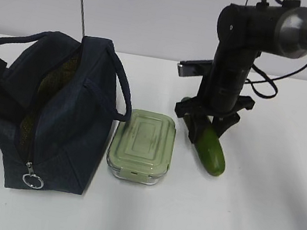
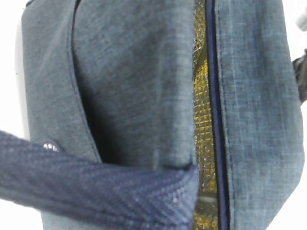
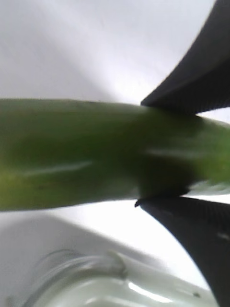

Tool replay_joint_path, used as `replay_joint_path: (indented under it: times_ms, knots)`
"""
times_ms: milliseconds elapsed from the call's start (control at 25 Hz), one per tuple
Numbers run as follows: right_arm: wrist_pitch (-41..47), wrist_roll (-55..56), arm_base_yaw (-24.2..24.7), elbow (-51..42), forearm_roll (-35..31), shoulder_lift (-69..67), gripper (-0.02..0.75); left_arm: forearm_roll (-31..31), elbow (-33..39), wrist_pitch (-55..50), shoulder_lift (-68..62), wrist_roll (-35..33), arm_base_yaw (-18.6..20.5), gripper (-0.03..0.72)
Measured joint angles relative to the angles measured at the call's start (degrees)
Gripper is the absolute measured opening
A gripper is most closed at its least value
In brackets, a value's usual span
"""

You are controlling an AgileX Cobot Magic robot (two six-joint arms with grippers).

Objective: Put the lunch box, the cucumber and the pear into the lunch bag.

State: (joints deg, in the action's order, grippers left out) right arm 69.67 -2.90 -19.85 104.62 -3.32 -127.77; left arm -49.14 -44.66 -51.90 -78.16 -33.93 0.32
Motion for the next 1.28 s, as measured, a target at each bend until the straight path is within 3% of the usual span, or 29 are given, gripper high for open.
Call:
replay_joint_path:
  times_ms: [240,400,520,720,960,1280]
  knots:
    - [0.3,0.1,0.0,7.3,1.2,5.1,0.357,0.0,0.0,0.0,0.0,0.0,0.0,-0.015]
    - [0.7,0.1,0.0,12.1,-2.4,7.8,0.357,0.0,0.0,0.0,0.0,0.0,0.0,-0.015]
    - [1.3,0.1,0.0,15.1,-8.9,8.8,0.356,0.0,0.0,0.0,0.0,0.0,0.0,-0.015]
    - [1.6,-4.6,-0.4,16.2,-25.7,9.0,0.356,0.0,0.0,0.0,0.0,0.0,0.0,-0.015]
    - [1.3,-14.2,-4.6,16.5,-46.2,7.6,0.356,0.0,0.0,0.0,0.0,0.0,0.0,-0.015]
    - [-3.2,-17.7,-8.4,16.5,-56.4,1.2,0.356,-0.3,0.0,0.1,0.0,0.0,0.0,-0.015]
